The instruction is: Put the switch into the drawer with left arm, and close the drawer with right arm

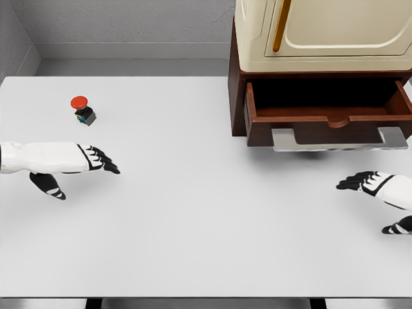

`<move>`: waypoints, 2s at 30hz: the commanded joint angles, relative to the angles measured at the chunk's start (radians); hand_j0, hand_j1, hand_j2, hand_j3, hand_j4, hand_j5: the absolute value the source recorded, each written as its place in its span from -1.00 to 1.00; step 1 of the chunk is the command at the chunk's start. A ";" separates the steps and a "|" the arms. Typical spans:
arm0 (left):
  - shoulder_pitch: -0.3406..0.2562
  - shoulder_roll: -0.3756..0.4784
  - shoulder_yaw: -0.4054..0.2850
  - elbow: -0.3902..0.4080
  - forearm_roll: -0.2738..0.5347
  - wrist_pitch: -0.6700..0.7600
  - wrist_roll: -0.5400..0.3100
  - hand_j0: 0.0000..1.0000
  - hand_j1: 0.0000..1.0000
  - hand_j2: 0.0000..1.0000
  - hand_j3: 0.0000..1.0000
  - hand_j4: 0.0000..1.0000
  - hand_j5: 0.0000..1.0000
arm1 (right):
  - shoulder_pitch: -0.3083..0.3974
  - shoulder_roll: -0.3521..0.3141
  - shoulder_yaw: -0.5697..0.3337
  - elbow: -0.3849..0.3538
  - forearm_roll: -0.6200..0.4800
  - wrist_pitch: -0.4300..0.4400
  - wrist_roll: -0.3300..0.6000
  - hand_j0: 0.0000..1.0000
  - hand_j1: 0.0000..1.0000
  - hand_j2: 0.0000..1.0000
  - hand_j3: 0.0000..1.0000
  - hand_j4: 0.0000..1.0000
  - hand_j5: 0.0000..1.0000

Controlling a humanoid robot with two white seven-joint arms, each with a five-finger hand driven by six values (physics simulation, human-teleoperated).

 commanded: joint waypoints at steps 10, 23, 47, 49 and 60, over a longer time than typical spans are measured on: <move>-0.005 0.000 -0.009 0.001 0.005 0.003 0.000 1.00 1.00 1.00 1.00 1.00 1.00 | 0.017 -0.054 -0.003 0.001 -0.007 0.003 0.000 0.43 0.43 0.43 0.43 0.43 0.43; -0.132 -0.153 0.000 0.191 -0.084 0.003 0.000 1.00 1.00 1.00 1.00 1.00 1.00 | 0.097 -0.045 -0.158 0.001 -0.068 0.003 0.000 0.41 0.41 0.41 0.41 0.41 0.41; -0.324 -0.377 0.005 0.691 -0.237 0.003 0.000 1.00 1.00 1.00 1.00 1.00 1.00 | 0.126 -0.070 -0.187 0.001 -0.102 0.003 0.000 0.38 0.38 0.38 0.38 0.38 0.38; -0.327 -0.378 0.022 0.756 -0.255 0.003 0.000 1.00 1.00 1.00 1.00 1.00 1.00 | 0.126 -0.070 -0.187 0.001 -0.102 0.003 0.000 0.40 0.40 0.40 0.40 0.40 0.40; -0.330 -0.427 0.056 0.759 -0.288 0.003 0.000 1.00 1.00 1.00 1.00 1.00 1.00 | 0.132 -0.070 -0.187 0.001 -0.102 0.003 0.000 0.40 0.40 0.40 0.40 0.40 0.40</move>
